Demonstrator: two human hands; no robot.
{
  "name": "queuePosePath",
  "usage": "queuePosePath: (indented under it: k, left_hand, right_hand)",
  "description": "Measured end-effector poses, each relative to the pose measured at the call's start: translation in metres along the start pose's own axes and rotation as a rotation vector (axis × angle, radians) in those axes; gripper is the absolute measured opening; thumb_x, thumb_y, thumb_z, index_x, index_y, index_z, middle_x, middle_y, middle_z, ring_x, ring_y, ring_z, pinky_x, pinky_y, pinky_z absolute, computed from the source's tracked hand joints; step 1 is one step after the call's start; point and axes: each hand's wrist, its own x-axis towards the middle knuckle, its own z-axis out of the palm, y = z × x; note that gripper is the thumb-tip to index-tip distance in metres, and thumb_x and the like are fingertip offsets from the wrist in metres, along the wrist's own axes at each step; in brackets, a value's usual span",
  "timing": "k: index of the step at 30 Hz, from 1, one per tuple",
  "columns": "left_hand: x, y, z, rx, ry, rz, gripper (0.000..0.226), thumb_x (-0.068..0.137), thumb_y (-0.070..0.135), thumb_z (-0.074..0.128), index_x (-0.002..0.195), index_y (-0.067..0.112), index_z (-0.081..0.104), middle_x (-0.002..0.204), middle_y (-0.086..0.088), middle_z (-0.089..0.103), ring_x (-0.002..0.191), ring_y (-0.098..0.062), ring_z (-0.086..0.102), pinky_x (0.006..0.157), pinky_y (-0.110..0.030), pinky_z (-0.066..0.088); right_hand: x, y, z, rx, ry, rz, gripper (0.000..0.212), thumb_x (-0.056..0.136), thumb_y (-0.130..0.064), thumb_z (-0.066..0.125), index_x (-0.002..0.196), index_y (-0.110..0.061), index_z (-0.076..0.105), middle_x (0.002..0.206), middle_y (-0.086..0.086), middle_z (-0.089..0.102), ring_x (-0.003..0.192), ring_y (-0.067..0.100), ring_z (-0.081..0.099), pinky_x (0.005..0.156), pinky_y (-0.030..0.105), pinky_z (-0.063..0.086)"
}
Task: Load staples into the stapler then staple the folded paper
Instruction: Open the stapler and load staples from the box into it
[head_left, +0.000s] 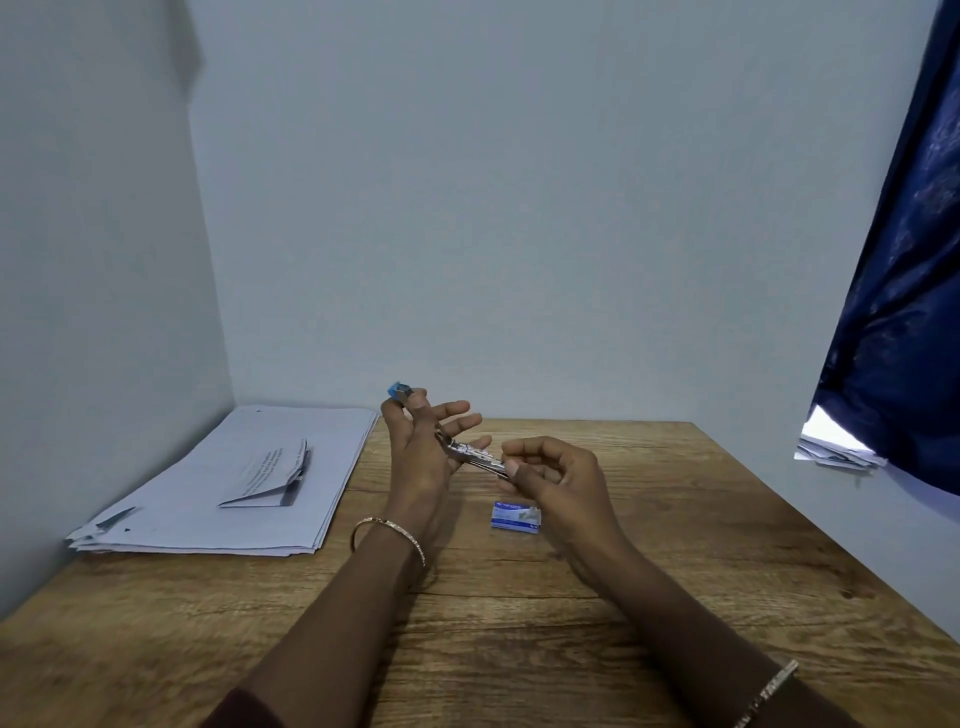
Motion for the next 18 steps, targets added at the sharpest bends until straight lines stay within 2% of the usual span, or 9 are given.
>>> queuePosePath:
  k: [3, 5, 9, 12, 15, 18]
  left_hand:
    - [0.001, 0.003, 0.001, -0.097, -0.019, -0.059, 0.015, 0.105, 0.034, 0.047, 0.111, 0.02, 0.043, 0.105, -0.019, 0.069, 0.092, -0.029, 0.075, 0.077, -0.047, 0.064]
    - [0.0, 0.002, 0.0, -0.062, -0.078, -0.114, 0.018, 0.102, 0.023, 0.055, 0.115, 0.014, 0.048, 0.11, -0.023, 0.07, 0.096, -0.029, 0.074, 0.084, -0.043, 0.062]
    - [-0.006, -0.006, -0.005, 0.159, -0.2, -0.222, 0.015, 0.095, 0.014, 0.066, 0.104, 0.002, 0.068, 0.106, -0.017, 0.075, 0.1, -0.029, 0.073, 0.076, -0.032, 0.062]
    - [-0.009, -0.01, -0.008, 0.225, -0.27, -0.267, 0.019, 0.09, 0.013, 0.072, 0.098, -0.004, 0.074, 0.102, -0.017, 0.075, 0.099, -0.029, 0.073, 0.074, -0.03, 0.062]
    - [-0.008, -0.005, -0.011, 0.262, -0.37, -0.363, 0.026, 0.09, 0.021, 0.073, 0.105, 0.001, 0.076, 0.108, -0.017, 0.077, 0.101, -0.027, 0.075, 0.076, -0.029, 0.062]
    - [-0.003, 0.006, -0.02, 0.223, -0.528, -0.473, 0.046, 0.083, 0.024, 0.08, 0.123, 0.004, 0.07, 0.128, -0.02, 0.069, 0.117, -0.031, 0.068, 0.091, -0.032, 0.06]
  right_hand:
    - [0.001, 0.001, -0.003, 0.078, -0.026, 0.049, 0.022, 0.088, 0.007, 0.071, 0.097, -0.012, 0.079, 0.099, 0.013, 0.08, 0.097, 0.03, 0.077, 0.088, 0.045, 0.063]
    - [0.001, 0.0, -0.006, 0.123, -0.031, 0.034, 0.025, 0.086, 0.009, 0.072, 0.092, -0.014, 0.08, 0.095, 0.012, 0.08, 0.096, 0.032, 0.076, 0.088, 0.045, 0.062]
    - [0.002, -0.004, -0.012, 0.144, -0.008, -0.04, 0.03, 0.082, 0.012, 0.073, 0.096, -0.014, 0.077, 0.095, 0.011, 0.08, 0.097, 0.027, 0.076, 0.09, 0.043, 0.061]
    - [0.004, -0.006, -0.015, 0.12, 0.019, -0.078, 0.037, 0.082, 0.015, 0.07, 0.101, -0.016, 0.075, 0.095, 0.01, 0.078, 0.097, 0.024, 0.075, 0.091, 0.038, 0.06]
    - [0.006, -0.008, -0.02, 0.148, 0.043, -0.085, 0.038, 0.084, 0.016, 0.068, 0.105, -0.016, 0.072, 0.101, 0.012, 0.076, 0.099, 0.021, 0.074, 0.092, 0.036, 0.059]
    - [0.007, -0.01, -0.025, 0.198, 0.075, -0.07, 0.039, 0.085, 0.016, 0.067, 0.109, -0.015, 0.072, 0.103, 0.011, 0.076, 0.099, 0.018, 0.074, 0.091, 0.032, 0.059]
